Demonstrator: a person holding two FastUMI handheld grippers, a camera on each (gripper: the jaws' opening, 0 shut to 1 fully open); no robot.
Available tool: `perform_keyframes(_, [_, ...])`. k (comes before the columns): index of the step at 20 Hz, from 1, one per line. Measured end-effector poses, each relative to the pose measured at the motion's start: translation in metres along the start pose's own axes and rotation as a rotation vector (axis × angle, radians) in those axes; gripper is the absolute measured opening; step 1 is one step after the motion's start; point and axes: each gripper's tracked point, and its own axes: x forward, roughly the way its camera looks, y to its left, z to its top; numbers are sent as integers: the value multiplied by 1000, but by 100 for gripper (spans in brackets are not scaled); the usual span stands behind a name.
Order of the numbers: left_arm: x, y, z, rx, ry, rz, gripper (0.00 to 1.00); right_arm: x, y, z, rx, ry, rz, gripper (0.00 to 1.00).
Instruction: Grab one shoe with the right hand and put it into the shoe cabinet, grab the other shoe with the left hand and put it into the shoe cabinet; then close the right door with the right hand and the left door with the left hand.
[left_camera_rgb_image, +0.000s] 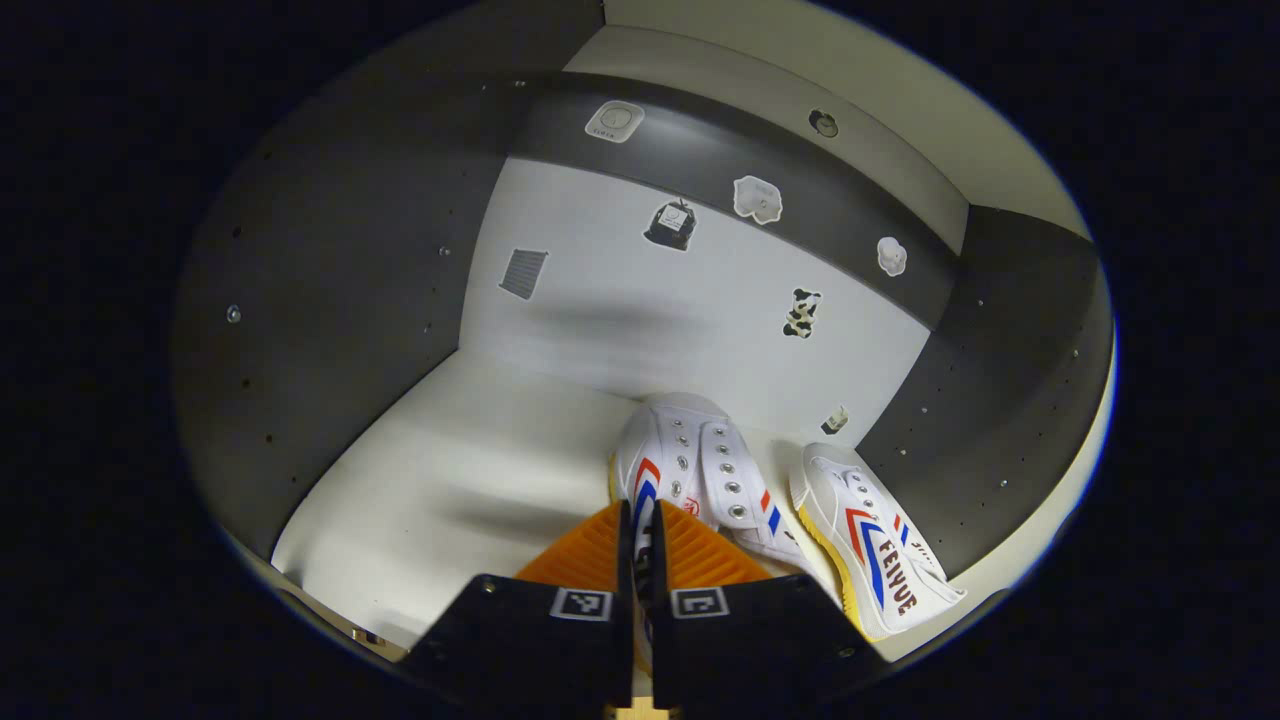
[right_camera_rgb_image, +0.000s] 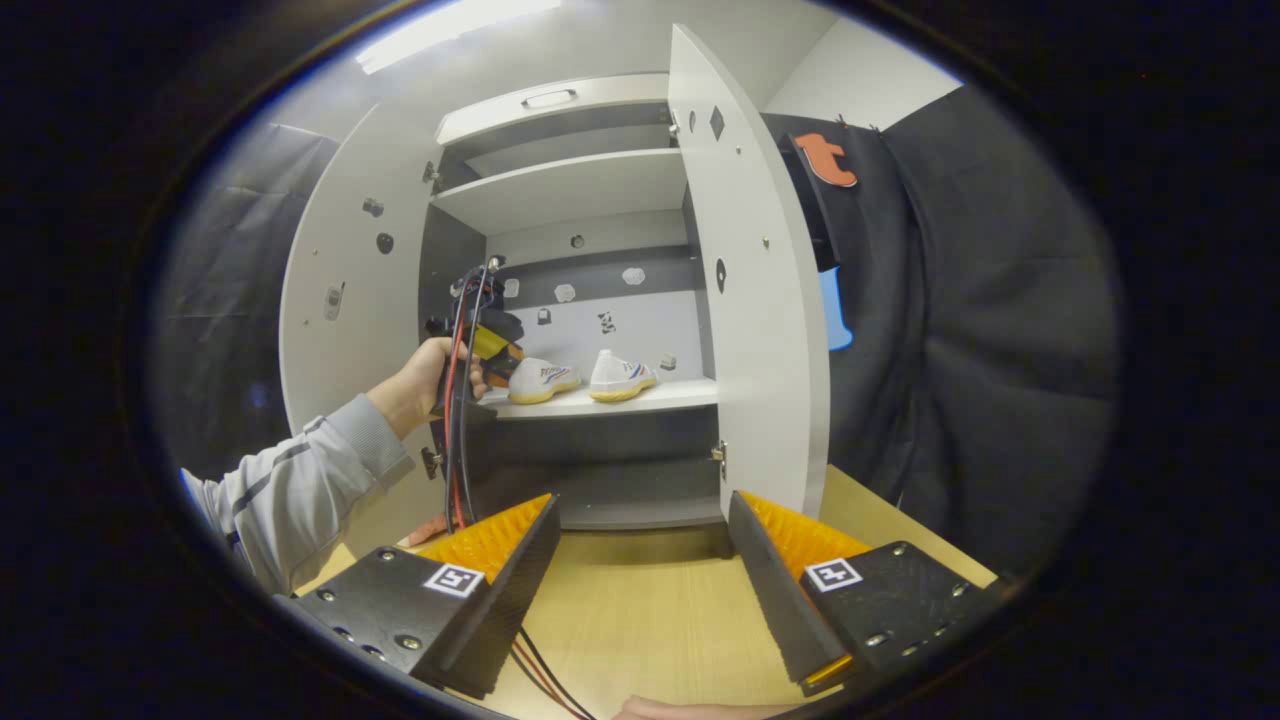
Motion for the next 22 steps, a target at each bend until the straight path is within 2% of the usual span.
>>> perform_keyframes(1, [0,4,2,15,-12,13,14,-1,1,-1,-2,2,2,100])
perform_keyframes(2, [-3,3,4,14,-19,18,28,-2,2,-1,-6,2,1,100])
perform_keyframes(3, [-6,7,4,22,-20,36,34,-3,1,-1,-10,0,-2,100])
perform_keyframes(4, [-10,13,4,22,-39,63,45,-6,0,-1,-11,-1,-7,98])
perform_keyframes(5, [-17,14,11,36,-63,69,44,-8,0,-1,-12,-2,-11,98])
perform_keyframes(6, [-23,18,14,50,-84,82,72,-10,0,-2,-13,-5,-15,98])
perform_keyframes(9, [-50,12,19,66,-123,65,88,-22,-1,-4,2,-18,-24,100])
perform_keyframes(10, [-59,10,19,75,-137,59,96,-25,-2,-6,9,-20,-27,98])
perform_keyframes(13, [-103,2,13,108,-165,46,96,-37,-2,-9,8,-24,-10,100])
perform_keyframes(18, [-178,-3,-12,159,-186,8,96,-59,-20,-4,34,-34,-34,100])
perform_keyframes(22, [-247,1,-30,197,-246,8,97,-77,-29,12,30,-68,-54,100])
